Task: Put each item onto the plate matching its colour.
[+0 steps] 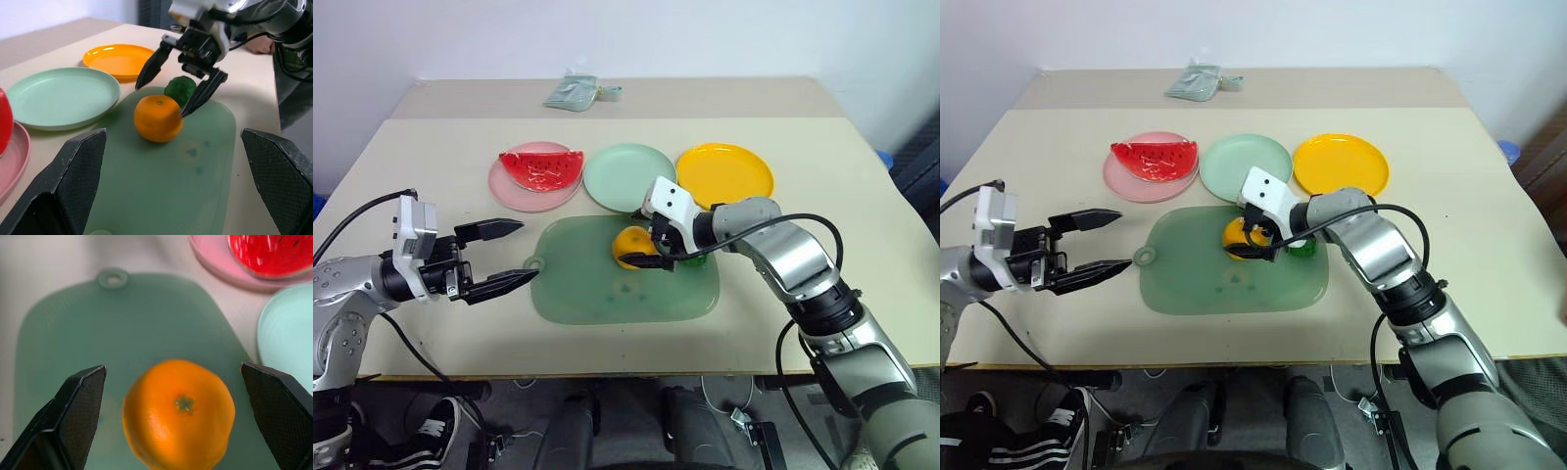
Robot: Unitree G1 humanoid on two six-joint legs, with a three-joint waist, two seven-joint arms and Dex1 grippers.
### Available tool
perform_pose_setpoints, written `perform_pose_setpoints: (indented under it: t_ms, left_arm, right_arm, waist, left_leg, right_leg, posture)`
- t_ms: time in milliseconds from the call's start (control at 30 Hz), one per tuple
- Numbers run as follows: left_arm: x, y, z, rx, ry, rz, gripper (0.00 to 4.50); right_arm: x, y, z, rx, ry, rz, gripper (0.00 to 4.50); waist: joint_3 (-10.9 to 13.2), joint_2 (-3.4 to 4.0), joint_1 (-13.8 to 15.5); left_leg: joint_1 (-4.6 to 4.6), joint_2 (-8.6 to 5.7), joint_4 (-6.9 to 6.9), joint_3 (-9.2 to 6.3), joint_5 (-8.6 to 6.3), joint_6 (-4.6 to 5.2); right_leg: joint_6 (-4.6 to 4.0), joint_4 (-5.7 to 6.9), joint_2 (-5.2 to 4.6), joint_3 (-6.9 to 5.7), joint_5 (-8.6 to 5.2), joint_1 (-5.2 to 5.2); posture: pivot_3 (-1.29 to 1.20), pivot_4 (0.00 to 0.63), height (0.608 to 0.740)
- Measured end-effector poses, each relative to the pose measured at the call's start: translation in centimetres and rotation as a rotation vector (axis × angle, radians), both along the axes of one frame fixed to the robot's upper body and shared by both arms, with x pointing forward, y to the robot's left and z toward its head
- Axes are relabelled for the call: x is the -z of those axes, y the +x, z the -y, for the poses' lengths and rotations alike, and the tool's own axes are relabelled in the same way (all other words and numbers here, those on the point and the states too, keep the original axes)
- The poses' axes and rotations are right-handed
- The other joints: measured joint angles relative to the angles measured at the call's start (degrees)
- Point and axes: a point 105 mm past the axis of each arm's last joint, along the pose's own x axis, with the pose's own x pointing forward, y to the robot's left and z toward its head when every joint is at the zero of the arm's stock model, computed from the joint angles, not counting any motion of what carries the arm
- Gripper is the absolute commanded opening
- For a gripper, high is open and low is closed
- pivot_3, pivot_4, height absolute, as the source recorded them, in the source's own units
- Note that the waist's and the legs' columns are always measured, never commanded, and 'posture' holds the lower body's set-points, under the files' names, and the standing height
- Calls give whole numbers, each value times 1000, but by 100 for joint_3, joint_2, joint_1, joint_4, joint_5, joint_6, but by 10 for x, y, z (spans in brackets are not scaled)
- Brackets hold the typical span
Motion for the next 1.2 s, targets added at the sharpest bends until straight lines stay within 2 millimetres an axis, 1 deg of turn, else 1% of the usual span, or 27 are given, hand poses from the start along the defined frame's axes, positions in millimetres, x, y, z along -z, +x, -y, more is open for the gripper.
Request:
perform_pose_setpoints:
  t_ms: [67,167,200,300,367,433,467,533,600,633,667,700,733,800,867,900,933,1033,1100,1133,1200]
  left_arm:
    - [-2,0,1,-3,2,12,4471]
    - [-4,0,4,-8,6,29,4471]
    - [-5,0,4,-15,5,32,4492]
    - [-5,1,4,-25,2,37,4500]
    - [-6,2,4,-35,-2,40,4500]
    - [-6,4,2,-46,-8,42,4500]
    - [-6,5,1,-53,-9,42,4500]
    - [-6,9,-2,-77,-7,50,4500]
    - [-7,14,-3,-90,-22,57,4500]
    - [-7,15,-1,-91,-31,59,4500]
    - [-7,16,0,-91,-46,62,4500]
    - [-6,16,2,-90,-54,58,4500]
    - [-5,16,4,-82,-55,47,4500]
    - [-5,16,5,-73,-62,39,4500]
    - [-9,17,6,-67,-68,52,4500]
    - [-12,18,7,-63,-72,62,4500]
    - [-14,19,8,-60,-76,70,4500]
    - [-16,20,10,-46,-85,76,4500]
    - [-16,20,10,-43,-87,78,4500]
    - [-16,20,10,-41,-88,78,4500]
    - [-16,19,10,-39,-91,74,4500]
  right_arm:
    - [6,3,0,14,-27,-14,4500]
    - [21,8,3,45,-75,-60,4500]
    - [24,8,3,48,-84,-75,4238]
    - [24,6,3,36,-87,-92,3388]
    - [24,6,2,34,-76,-105,3339]
    - [14,6,-5,36,15,-128,3339]
    - [4,9,-9,41,82,-134,3339]
    - [-25,20,-10,78,202,-101,3339]
    - [-53,43,3,179,274,-7,3339]
    - [-64,59,17,265,302,40,3339]
    - [-70,72,31,350,314,80,3339]
    - [-70,83,45,429,309,108,3339]
    - [-64,96,64,537,296,117,3339]
    - [-45,112,103,731,265,93,3339]
    - [-25,119,138,876,202,94,3339]
    - [-18,121,148,911,181,91,3339]
    - [-11,122,152,921,164,93,3339]
    - [-7,124,147,887,151,124,3339]
    - [-4,124,141,863,178,111,4386]
    - [-3,124,139,855,183,106,4490]
    - [-3,124,140,855,198,102,4490]
  waist:
    - [0,0,-1]
    - [0,0,-3]
    - [0,0,-5]
    - [0,0,-8]
    - [0,0,-8]
    - [0,1,-12]
    - [1,1,-13]
    - [2,3,-14]
    - [1,2,14]
    - [-1,-1,30]
    - [-1,-2,42]
    - [-4,-6,43]
    - [-4,-7,37]
    - [-3,-4,22]
    - [1,1,-6]
    - [2,3,-19]
    - [3,4,-63]
    - [4,8,-225]
    - [4,7,-288]
    - [5,8,-298]
    - [5,8,-293]
  left_leg:
    - [0,-1,0,1,0,0]
    - [0,-1,-1,1,0,0]
    - [0,-1,-1,1,0,0]
    - [0,-1,0,1,0,0]
    - [0,-1,0,0,0,0]
    - [0,-1,-1,0,0,0]
    - [0,0,-1,0,0,0]
    - [0,0,-2,1,0,0]
    - [0,-2,-1,-1,0,0]
    - [0,-4,0,-1,0,0]
    - [0,-5,0,0,0,0]
    - [0,-6,0,0,0,0]
    - [0,-5,-1,1,0,0]
    - [-1,-5,-7,3,0,-1]
    - [-3,-4,-11,6,0,-1]
    - [-3,-4,-12,7,0,0]
    - [-2,-2,-13,10,0,0]
    - [-2,0,-19,11,0,0]
    - [-1,1,-21,9,0,1]
    - [-2,0,-21,9,0,1]
    - [-2,0,-20,9,-1,1]
  right_leg:
    - [0,-1,-1,0,0,0]
    - [0,0,0,0,0,0]
    - [0,0,0,0,0,-1]
    - [1,0,0,0,0,-1]
    - [1,0,0,0,0,-1]
    - [1,1,1,0,0,-1]
    - [1,1,1,0,0,-2]
    - [1,2,1,0,1,-3]
    - [1,1,0,-2,1,-1]
    - [1,-1,-2,-2,1,3]
    - [1,-3,-4,-2,1,5]
    - [1,-5,-4,-2,1,5]
    - [1,-5,-4,-2,1,4]
    - [1,-5,-3,-1,1,0]
    - [0,-4,-2,1,0,-6]
    - [0,-4,-1,2,1,-7]
    - [0,-5,1,4,0,-8]
    - [0,-2,3,8,0,-12]
    - [0,-2,4,7,0,-12]
    - [0,-2,4,7,0,-12]
    - [0,-2,3,8,0,-12]
  posture:
    - [0,150,738]
    - [0,150,738]
    - [0,150,738]
    - [0,150,738]
    - [0,150,738]
    - [0,150,738]
    - [0,150,738]
    - [0,150,738]
    - [0,150,738]
    - [0,150,738]
    - [0,150,738]
    - [0,150,738]
    - [0,150,738]
    - [0,150,738]
    - [0,150,738]
    - [0,150,738]
    - [0,150,738]
    - [0,150,738]
    - [0,150,738]
    - [0,150,738]
    - [0,150,738]
